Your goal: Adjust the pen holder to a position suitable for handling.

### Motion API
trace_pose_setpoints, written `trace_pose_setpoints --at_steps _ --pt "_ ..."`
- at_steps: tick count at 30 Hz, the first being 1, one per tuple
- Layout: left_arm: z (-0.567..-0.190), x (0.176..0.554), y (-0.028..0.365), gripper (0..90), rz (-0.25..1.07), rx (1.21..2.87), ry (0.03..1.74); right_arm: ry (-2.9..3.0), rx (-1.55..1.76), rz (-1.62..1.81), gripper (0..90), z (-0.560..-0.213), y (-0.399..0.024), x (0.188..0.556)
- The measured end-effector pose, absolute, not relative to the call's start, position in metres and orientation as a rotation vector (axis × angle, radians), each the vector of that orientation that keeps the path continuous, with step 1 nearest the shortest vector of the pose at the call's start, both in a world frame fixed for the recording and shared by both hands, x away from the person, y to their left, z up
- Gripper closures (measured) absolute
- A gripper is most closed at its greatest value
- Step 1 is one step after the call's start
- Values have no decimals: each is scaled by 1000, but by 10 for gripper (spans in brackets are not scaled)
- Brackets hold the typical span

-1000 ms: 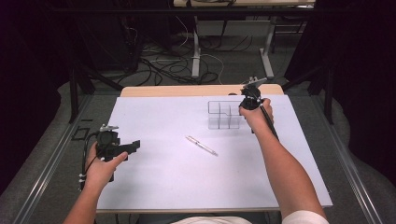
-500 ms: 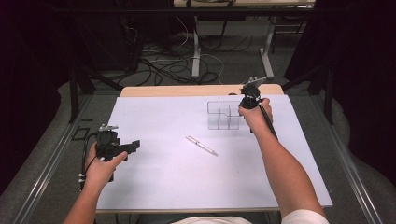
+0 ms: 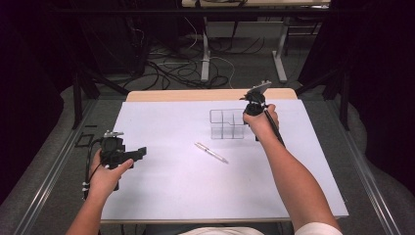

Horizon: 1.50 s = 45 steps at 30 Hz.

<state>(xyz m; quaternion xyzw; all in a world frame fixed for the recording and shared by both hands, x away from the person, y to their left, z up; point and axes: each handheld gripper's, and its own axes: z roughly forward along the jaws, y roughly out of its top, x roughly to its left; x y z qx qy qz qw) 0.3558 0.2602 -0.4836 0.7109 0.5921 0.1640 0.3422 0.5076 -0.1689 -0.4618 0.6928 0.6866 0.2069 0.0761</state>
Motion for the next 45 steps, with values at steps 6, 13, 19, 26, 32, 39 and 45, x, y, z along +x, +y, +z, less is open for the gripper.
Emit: trace_pose_setpoints --at_steps 6,13,19,26,32,39,45 --pt "-484 356 260 158 427 1842 1541 2061 2084 612 876 -462 -159 506" --pt "-483 356 260 158 426 1841 1539 2065 2106 616 873 -462 -152 504" --pt "-483 356 260 158 426 1842 1537 2074 2118 617 872 -462 -146 503" --pt "-483 356 260 158 427 1843 1538 2081 2099 659 870 -464 -136 501" --pt "-483 356 260 158 429 1849 1535 2092 2113 660 868 -464 -126 500" --pt "-483 356 260 158 428 1849 1533 2093 2125 670 866 -464 -121 499" --pt "-483 356 260 158 427 1845 1536 2126 2125 656 859 -464 -124 500"
